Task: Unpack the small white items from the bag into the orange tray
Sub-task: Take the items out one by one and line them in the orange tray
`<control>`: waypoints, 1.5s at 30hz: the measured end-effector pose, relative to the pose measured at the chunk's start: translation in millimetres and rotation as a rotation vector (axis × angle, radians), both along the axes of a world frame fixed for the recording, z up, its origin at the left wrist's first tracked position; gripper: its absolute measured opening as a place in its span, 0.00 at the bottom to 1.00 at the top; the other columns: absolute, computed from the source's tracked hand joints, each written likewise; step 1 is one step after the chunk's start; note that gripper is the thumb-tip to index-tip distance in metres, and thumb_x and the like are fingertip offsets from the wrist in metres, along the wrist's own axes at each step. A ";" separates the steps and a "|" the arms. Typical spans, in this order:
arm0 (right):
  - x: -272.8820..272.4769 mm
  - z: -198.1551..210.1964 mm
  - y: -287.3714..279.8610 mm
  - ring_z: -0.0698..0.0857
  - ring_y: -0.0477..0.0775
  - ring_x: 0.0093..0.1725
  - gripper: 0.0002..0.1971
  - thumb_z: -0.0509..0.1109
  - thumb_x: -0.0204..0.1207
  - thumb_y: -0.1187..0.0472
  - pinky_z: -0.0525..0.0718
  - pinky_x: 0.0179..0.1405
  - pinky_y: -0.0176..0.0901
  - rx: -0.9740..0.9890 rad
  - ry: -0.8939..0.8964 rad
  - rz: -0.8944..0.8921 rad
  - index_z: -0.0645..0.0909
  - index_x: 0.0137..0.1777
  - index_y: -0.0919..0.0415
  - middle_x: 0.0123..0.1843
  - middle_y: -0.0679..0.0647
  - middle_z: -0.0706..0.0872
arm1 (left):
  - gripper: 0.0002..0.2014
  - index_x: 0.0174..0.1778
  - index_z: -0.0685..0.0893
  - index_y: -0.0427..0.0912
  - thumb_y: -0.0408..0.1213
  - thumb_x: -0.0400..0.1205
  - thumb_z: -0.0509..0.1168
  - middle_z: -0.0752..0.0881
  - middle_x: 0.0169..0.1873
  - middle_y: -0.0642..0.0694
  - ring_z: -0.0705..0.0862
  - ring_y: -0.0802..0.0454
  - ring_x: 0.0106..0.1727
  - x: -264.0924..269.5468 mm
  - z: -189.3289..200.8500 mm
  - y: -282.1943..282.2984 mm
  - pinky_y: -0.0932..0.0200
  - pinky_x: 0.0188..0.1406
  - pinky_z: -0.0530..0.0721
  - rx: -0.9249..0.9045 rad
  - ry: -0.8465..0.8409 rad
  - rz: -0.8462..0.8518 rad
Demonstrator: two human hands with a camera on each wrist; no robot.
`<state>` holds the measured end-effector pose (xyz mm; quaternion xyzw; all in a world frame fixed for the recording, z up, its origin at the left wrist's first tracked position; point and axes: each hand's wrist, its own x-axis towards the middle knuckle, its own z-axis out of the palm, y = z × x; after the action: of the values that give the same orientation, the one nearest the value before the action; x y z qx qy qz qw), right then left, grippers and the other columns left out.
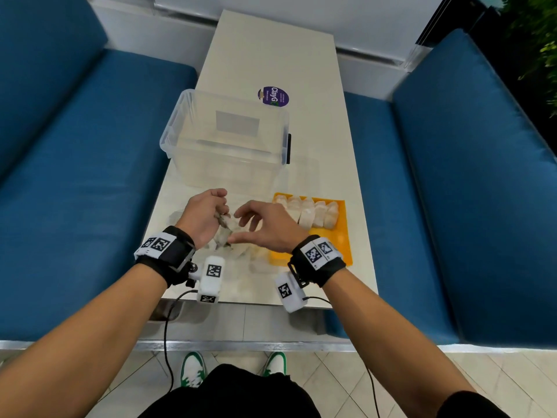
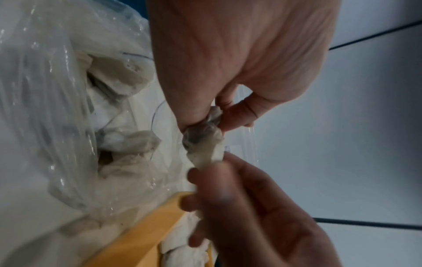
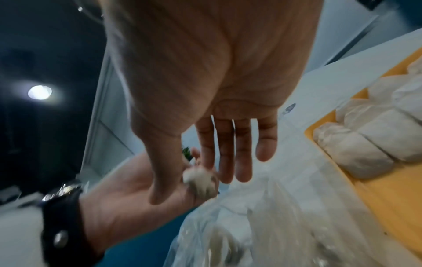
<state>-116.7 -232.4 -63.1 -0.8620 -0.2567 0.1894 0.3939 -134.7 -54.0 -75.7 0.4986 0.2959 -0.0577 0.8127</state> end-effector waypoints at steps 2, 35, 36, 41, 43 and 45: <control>-3.5 -8.0 5.6 0.88 0.50 0.41 0.21 0.84 0.69 0.48 0.88 0.47 0.47 -0.005 -0.050 -0.002 0.86 0.57 0.56 0.45 0.48 0.89 | 0.19 0.48 0.80 0.38 0.13 0.78 0.50 0.74 0.35 0.44 0.74 0.50 0.36 -1.6 2.5 -0.1 0.60 0.33 0.74 -0.058 0.016 0.029; 17.5 22.2 -2.2 0.81 0.33 0.35 0.03 0.77 0.78 0.60 0.72 0.39 0.21 0.008 -0.232 -0.205 0.91 0.47 0.58 0.39 0.44 0.88 | 0.09 0.56 0.92 0.45 0.42 0.83 0.76 0.94 0.45 0.47 0.83 0.70 0.32 -33.0 -3.1 -2.2 0.60 0.41 0.79 0.679 -0.197 -0.407; 17.2 22.9 -2.4 0.81 0.32 0.36 0.02 0.76 0.78 0.60 0.71 0.38 0.20 0.004 -0.234 -0.199 0.90 0.46 0.57 0.39 0.43 0.88 | 0.09 0.55 0.92 0.45 0.43 0.83 0.75 0.94 0.45 0.47 0.84 0.67 0.35 -33.2 -3.8 -2.7 0.58 0.43 0.81 0.686 -0.198 -0.416; 16.9 24.6 -12.6 0.80 0.33 0.35 0.03 0.74 0.80 0.60 0.72 0.37 0.20 -0.016 -0.248 -0.214 0.89 0.46 0.56 0.38 0.42 0.86 | 0.09 0.54 0.91 0.47 0.48 0.85 0.72 0.93 0.45 0.48 0.85 0.53 0.45 -35.0 -5.4 -3.4 0.53 0.48 0.84 0.708 -0.164 -0.443; 20.2 25.3 -26.2 0.80 0.34 0.36 0.04 0.74 0.81 0.59 0.72 0.38 0.21 -0.035 -0.259 -0.239 0.89 0.46 0.56 0.38 0.41 0.86 | 0.05 0.53 0.91 0.48 0.43 0.86 0.71 0.93 0.46 0.49 0.85 0.52 0.46 -35.4 -7.2 -2.7 0.54 0.48 0.84 0.727 -0.144 -0.446; 25.9 23.8 -46.3 0.80 0.35 0.37 0.05 0.74 0.81 0.58 0.72 0.39 0.23 -0.067 -0.250 -0.270 0.90 0.47 0.56 0.39 0.43 0.87 | 0.06 0.53 0.91 0.49 0.35 0.85 0.69 0.91 0.50 0.48 0.85 0.50 0.49 -35.9 -8.4 -1.8 0.58 0.50 0.84 0.740 -0.116 -0.448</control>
<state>-90.8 -278.7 -39.3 -0.9181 -0.1791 0.0345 0.3518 -170.5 -55.8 -84.1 0.8107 0.1350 -0.0947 0.5618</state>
